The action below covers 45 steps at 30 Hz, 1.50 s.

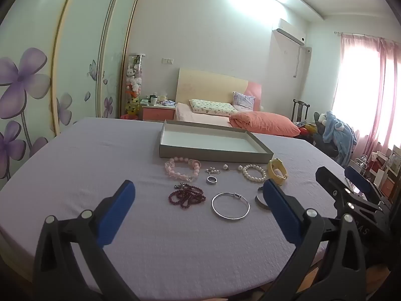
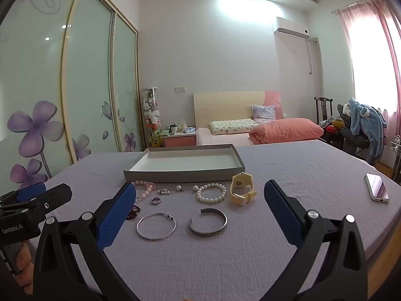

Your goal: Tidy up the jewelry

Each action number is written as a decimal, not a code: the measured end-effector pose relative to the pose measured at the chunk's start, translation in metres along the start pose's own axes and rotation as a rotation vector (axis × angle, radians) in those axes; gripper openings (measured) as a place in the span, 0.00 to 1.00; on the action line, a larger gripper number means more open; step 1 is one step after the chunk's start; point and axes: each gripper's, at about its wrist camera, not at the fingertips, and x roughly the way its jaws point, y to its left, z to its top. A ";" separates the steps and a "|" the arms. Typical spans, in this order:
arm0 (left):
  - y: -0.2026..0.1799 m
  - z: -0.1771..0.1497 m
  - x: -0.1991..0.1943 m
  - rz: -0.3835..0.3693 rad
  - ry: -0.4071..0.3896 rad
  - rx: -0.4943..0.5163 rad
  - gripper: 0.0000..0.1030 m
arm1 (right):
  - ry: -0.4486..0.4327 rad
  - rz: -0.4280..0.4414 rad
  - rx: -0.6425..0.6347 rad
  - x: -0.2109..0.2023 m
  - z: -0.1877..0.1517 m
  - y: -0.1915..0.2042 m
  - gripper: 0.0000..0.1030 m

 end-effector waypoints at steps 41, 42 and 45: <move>0.006 -0.003 0.000 -0.003 -0.002 -0.019 0.96 | 0.014 0.002 0.009 0.002 -0.002 -0.004 0.98; 0.005 -0.003 -0.001 -0.002 -0.003 -0.020 0.96 | 0.014 0.002 0.009 0.001 -0.002 -0.004 0.98; 0.006 -0.003 -0.001 -0.002 -0.003 -0.020 0.96 | 0.014 0.003 0.009 0.002 -0.002 -0.004 0.98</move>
